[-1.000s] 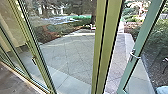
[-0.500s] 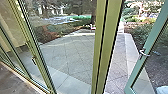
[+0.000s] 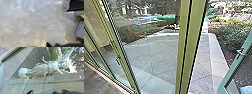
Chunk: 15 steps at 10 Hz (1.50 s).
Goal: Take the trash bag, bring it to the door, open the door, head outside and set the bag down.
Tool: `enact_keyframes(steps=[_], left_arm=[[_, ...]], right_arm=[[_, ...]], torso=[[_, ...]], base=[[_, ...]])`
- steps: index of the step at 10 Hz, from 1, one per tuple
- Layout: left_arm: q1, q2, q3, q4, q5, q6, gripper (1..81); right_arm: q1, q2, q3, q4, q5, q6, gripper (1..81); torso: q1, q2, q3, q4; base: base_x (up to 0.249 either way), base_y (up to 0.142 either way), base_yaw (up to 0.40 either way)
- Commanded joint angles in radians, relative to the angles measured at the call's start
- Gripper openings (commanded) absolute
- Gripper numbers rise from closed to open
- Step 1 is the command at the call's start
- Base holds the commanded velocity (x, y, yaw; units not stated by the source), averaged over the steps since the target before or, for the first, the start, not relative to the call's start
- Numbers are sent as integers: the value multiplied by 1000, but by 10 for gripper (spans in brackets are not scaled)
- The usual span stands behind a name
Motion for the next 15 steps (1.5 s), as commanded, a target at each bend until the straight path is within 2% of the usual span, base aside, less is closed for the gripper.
enact_keyframes(steps=[1, 4, 6, 9, 11, 13, 15], left_arm=[[0, 2, 14, -7, 85, 2, 10], [0, 5, 14, -1, 85, 3, 10], [0, 5, 14, -1, 85, 3, 10], [0, 5, 14, -1, 85, 5, 10], [0, 6, 14, -1, 85, 6, 10], [0, 8, 14, 0, 85, 6, 10], [0, 8, 14, 0, 85, 6, 10]], right_arm=[[106, -34, -43, -2, 16, -9, 811], [112, -34, -69, 30, 25, -10, 811], [135, -16, -75, 122, -9, -10, 811], [204, 6, -100, 333, -104, -10, 811], [235, 30, -117, 441, -181, -10, 811], [244, 52, -135, 641, -292, -10, 811], [203, 46, -92, 860, -372, -25, 811]], torso=[[0, 0, 0, 0], [0, 0, 0, 0], [0, 0, 0, 0], [0, 0, 0, 0], [0, 0, 0, 0], [0, 0, 0, 0], [0, 0, 0, 0]], base=[[0, 0, 0], [0, 0, 0], [0, 0, 0], [0, 0, 0], [0, 0, 0], [0, 0, 0], [0, 0, 0]])
